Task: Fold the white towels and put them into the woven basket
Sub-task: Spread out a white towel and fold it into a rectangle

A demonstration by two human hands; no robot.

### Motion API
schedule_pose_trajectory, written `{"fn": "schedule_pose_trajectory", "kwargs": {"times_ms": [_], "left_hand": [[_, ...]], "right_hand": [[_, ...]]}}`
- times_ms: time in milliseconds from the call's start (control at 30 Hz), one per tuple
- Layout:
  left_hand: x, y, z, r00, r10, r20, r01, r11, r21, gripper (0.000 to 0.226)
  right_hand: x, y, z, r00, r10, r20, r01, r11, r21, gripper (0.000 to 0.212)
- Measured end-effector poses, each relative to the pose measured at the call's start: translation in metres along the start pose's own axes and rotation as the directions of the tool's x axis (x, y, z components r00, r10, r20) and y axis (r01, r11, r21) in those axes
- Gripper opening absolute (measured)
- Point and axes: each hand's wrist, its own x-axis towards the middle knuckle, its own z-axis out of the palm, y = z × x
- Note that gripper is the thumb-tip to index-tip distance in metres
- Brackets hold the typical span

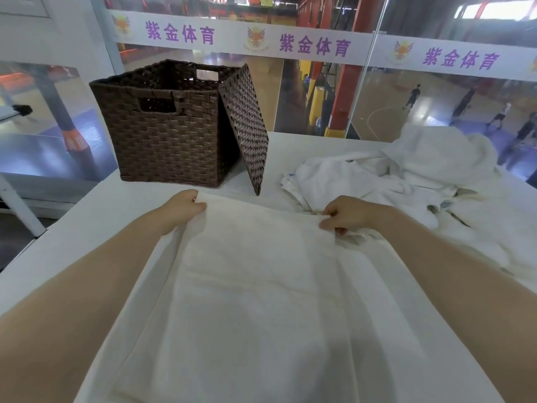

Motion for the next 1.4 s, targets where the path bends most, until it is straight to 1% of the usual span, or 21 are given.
{"fn": "schedule_pose_trajectory", "kwargs": {"times_ms": [67, 167, 233, 300, 367, 467, 567, 633, 667, 700, 767, 833, 933, 1033, 1067, 1133, 1200, 1267, 1333, 1400], "left_hand": [[0.001, 0.003, -0.008, 0.999, 0.024, -0.033, -0.025, 1.0, -0.012, 0.006], [-0.001, 0.014, -0.017, 0.993, 0.084, -0.081, -0.087, 0.995, -0.043, 0.012], [-0.003, 0.022, -0.022, 0.985, 0.13, -0.113, -0.134, 0.991, -0.027, 0.014], [-0.005, 0.027, -0.031, 0.972, 0.184, -0.149, -0.185, 0.983, 0.007, 0.016], [-0.008, 0.032, -0.042, 0.957, 0.242, -0.161, -0.24, 0.97, 0.034, 0.017], [-0.016, 0.04, -0.052, 0.938, 0.327, -0.117, -0.32, 0.944, 0.081, 0.02], [-0.028, 0.055, -0.058, 0.921, 0.389, -0.007, -0.381, 0.906, 0.184, 0.016], [-0.039, 0.062, -0.064, 0.925, 0.379, 0.041, -0.378, 0.9, 0.216, 0.018], [-0.042, 0.066, -0.067, 0.929, 0.366, 0.06, -0.371, 0.906, 0.204, 0.02], [-0.048, 0.068, -0.07, 0.932, 0.354, 0.074, -0.362, 0.912, 0.194, 0.021], [-0.061, 0.067, -0.071, 0.932, 0.351, 0.092, -0.363, 0.904, 0.226, 0.017], [-0.076, 0.061, -0.069, 0.912, 0.402, 0.085, -0.408, 0.857, 0.316, 0.012], [-0.1, 0.036, -0.062, 0.851, 0.522, 0.061, -0.505, 0.778, 0.374, 0.013], [-0.129, 0.0, -0.054, 0.768, 0.641, 0.015, -0.58, 0.685, 0.442, 0.005], [-0.138, -0.013, -0.049, 0.74, 0.673, 0.007, -0.595, 0.649, 0.475, 0.006], [-0.154, -0.039, -0.038, 0.707, 0.705, 0.048, -0.615, 0.581, 0.534, 0.011], [-0.167, -0.063, -0.024, 0.704, 0.698, 0.13, -0.63, 0.529, 0.568, 0.025], [-0.179, -0.084, -0.011, 0.717, 0.675, 0.174, -0.63, 0.523, 0.574, 0.034], [-0.189, -0.097, 0.0, 0.726, 0.666, 0.172, -0.627, 0.538, 0.563, 0.034], [-0.198, -0.104, 0.005, 0.747, 0.651, 0.137, -0.609, 0.587, 0.533, 0.032]], "right_hand": [[-0.002, -0.003, -0.011, 0.999, -0.021, -0.045, 0.018, 0.998, -0.058, 0.022], [-0.003, -0.008, -0.026, 0.979, -0.064, -0.196, 0.032, 0.986, -0.163, 0.026], [-0.004, -0.014, -0.032, 0.944, -0.085, -0.318, 0.029, 0.984, -0.176, 0.029], [-0.005, -0.019, -0.038, 0.897, -0.118, -0.427, 0.053, 0.985, -0.163, 0.025], [-0.012, -0.025, -0.044, 0.856, -0.162, -0.492, 0.073, 0.978, -0.195, 0.02], [-0.023, -0.029, -0.05, 0.822, -0.219, -0.525, 0.092, 0.962, -0.256, 0.019], [-0.034, -0.033, -0.055, 0.791, -0.266, -0.55, 0.125, 0.952, -0.28, 0.02], [-0.044, -0.037, -0.057, 0.787, -0.284, -0.548, 0.183, 0.955, -0.232, 0.029], [-0.048, -0.039, -0.058, 0.788, -0.29, -0.543, 0.195, 0.954, -0.227, 0.034], [-0.053, -0.041, -0.058, 0.787, -0.302, -0.538, 0.196, 0.949, -0.247, 0.034], [-0.064, -0.042, -0.054, 0.787, -0.345, -0.512, 0.187, 0.924, -0.334, 0.024], [-0.08, -0.041, -0.044, 0.785, -0.367, -0.5, 0.191, 0.91, -0.369, 0.018], [-0.11, -0.035, -0.021, 0.788, -0.361, -0.498, 0.203, 0.917, -0.344, 0.015], [-0.137, -0.026, 0.011, 0.815, -0.344, -0.467, 0.229, 0.931, -0.285, 0.007], [-0.144, -0.021, 0.023, 0.826, -0.338, -0.452, 0.226, 0.932, -0.283, 0.005], [-0.155, -0.011, 0.052, 0.846, -0.337, -0.413, 0.217, 0.925, -0.311, 0.007], [-0.165, 0.0, 0.081, 0.863, -0.355, -0.358, 0.226, 0.907, -0.354, 0.009], [-0.172, 0.01, 0.108, 0.888, -0.35, -0.3, 0.227, 0.898, -0.376, 0.011], [-0.176, 0.018, 0.126, 0.911, -0.324, -0.256, 0.215, 0.901, -0.377, 0.011], [-0.18, 0.023, 0.136, 0.922, -0.306, -0.237, 0.207, 0.908, -0.364, 0.011]]}}
